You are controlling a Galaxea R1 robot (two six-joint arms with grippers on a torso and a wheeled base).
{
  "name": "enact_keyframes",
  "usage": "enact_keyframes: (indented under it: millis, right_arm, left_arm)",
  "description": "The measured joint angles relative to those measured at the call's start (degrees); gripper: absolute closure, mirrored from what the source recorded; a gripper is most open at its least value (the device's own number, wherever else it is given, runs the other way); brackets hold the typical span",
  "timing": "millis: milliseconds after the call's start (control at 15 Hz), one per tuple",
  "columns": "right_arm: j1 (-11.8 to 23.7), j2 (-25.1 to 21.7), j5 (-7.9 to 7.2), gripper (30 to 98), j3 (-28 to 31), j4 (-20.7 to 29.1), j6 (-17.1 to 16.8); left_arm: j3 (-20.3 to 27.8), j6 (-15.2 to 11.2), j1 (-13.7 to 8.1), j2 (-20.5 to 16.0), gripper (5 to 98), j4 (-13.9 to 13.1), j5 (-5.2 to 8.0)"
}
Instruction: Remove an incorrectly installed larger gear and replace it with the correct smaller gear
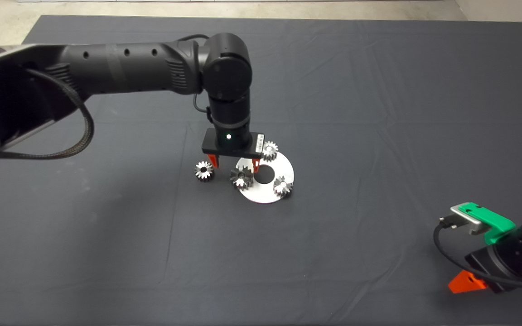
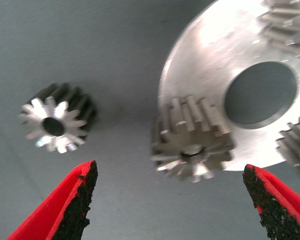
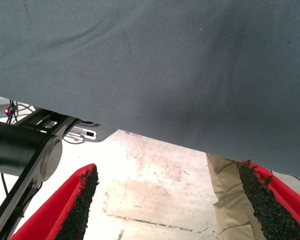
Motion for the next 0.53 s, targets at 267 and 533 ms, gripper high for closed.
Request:
enact_keyframes:
  millis: [267, 533]
  right_arm:
    - [0.0, 0.8, 0.00, 54.1, 0.0, 0.0, 0.0]
    - [0.3, 1.3, -0.02, 54.1, -0.1, 0.0, 0.0]
  left_arm:
    - [1.6, -0.1, 0.0, -0.2, 30.1, 0.0, 0.00]
    - [2.0, -0.9, 0.0, 0.0, 30.1, 0.0, 0.02]
